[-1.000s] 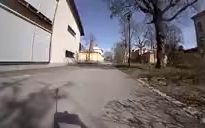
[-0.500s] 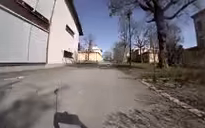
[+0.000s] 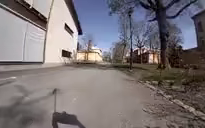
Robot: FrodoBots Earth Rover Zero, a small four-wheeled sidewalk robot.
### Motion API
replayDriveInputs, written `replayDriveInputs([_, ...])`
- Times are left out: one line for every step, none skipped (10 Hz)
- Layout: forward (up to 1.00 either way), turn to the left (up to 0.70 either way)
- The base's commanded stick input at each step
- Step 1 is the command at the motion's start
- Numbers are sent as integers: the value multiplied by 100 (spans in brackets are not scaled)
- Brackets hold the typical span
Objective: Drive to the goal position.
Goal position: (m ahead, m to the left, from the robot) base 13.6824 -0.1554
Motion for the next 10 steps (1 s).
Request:
replayDriveInputs([85,0])
replayDriveInputs([85,0])
replayDriveInputs([85,0])
replayDriveInputs([85,0])
replayDriveInputs([85,0])
replayDriveInputs([85,0])
replayDriveInputs([85,0])
replayDriveInputs([85,0])
replayDriveInputs([85,0])
replayDriveInputs([85,0])
